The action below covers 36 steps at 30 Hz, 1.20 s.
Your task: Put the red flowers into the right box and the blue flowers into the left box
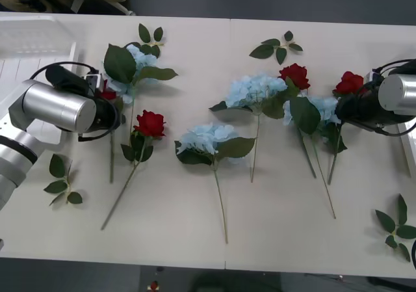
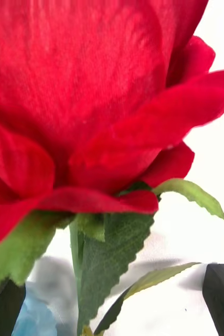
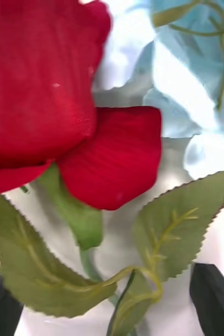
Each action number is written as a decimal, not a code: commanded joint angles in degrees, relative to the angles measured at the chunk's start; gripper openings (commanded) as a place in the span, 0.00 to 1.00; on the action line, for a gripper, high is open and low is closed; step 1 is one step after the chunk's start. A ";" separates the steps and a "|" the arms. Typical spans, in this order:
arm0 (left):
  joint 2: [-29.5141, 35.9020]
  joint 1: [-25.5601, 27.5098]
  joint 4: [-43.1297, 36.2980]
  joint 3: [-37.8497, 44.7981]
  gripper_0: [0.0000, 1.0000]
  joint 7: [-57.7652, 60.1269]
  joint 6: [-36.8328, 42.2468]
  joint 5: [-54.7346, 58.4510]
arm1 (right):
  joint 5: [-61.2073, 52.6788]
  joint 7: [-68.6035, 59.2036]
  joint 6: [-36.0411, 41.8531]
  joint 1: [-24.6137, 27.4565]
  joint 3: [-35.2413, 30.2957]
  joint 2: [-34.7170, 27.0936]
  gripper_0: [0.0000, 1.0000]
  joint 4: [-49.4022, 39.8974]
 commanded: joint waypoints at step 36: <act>8.59 0.10 -12.22 0.25 0.00 -6.42 0.52 8.58 | 0.02 0.96 2.44 -2.44 -0.93 -3.97 0.00 -8.95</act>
